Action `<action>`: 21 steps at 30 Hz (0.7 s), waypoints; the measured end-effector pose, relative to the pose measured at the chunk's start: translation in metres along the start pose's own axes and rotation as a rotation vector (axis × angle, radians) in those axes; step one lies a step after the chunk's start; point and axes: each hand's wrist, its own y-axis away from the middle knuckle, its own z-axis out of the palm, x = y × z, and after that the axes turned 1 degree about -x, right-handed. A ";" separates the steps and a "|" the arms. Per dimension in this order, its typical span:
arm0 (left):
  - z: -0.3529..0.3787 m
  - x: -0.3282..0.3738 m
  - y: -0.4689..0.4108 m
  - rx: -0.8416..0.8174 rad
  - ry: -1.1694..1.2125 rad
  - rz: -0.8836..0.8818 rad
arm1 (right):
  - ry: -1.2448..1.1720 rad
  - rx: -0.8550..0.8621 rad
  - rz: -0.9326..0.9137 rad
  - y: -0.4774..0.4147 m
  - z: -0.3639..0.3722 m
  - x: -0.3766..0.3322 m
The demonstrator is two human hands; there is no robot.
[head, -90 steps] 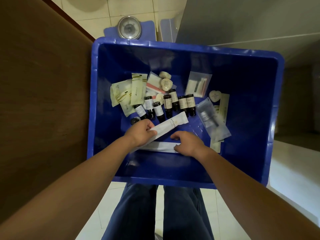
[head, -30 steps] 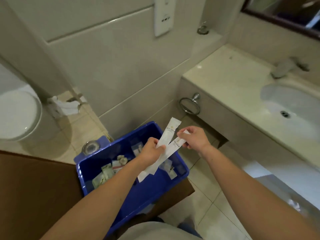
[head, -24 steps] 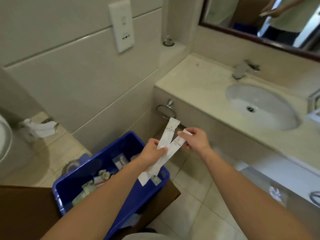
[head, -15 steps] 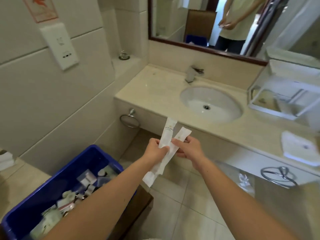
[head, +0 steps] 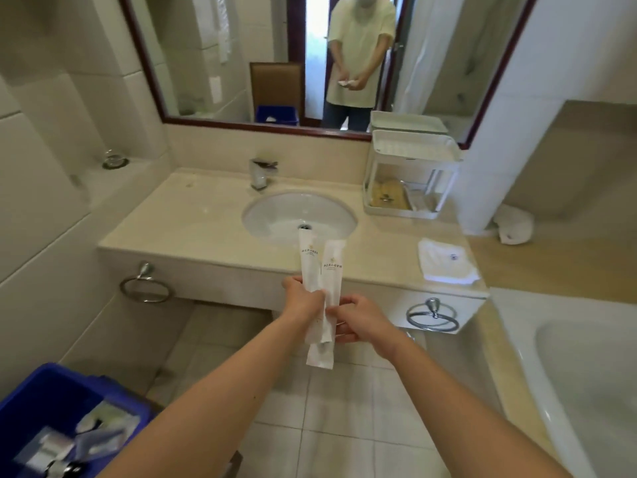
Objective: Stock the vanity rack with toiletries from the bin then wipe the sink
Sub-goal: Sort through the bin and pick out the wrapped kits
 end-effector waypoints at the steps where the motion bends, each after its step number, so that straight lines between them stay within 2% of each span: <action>1: 0.013 0.003 0.000 -0.013 -0.006 0.012 | -0.017 0.019 0.012 0.003 -0.010 0.001; 5: 0.055 0.015 -0.003 -0.085 -0.059 0.051 | -0.082 0.110 0.004 0.011 -0.047 0.008; 12: 0.100 0.031 -0.035 -0.195 -0.107 0.058 | -0.224 0.395 -0.048 -0.006 -0.104 0.014; 17: 0.134 0.053 -0.070 -0.290 -0.134 0.064 | -0.257 0.508 -0.021 -0.041 -0.143 0.008; 21: 0.160 0.075 -0.113 -0.323 -0.122 0.066 | -0.317 0.535 -0.037 -0.079 -0.173 -0.008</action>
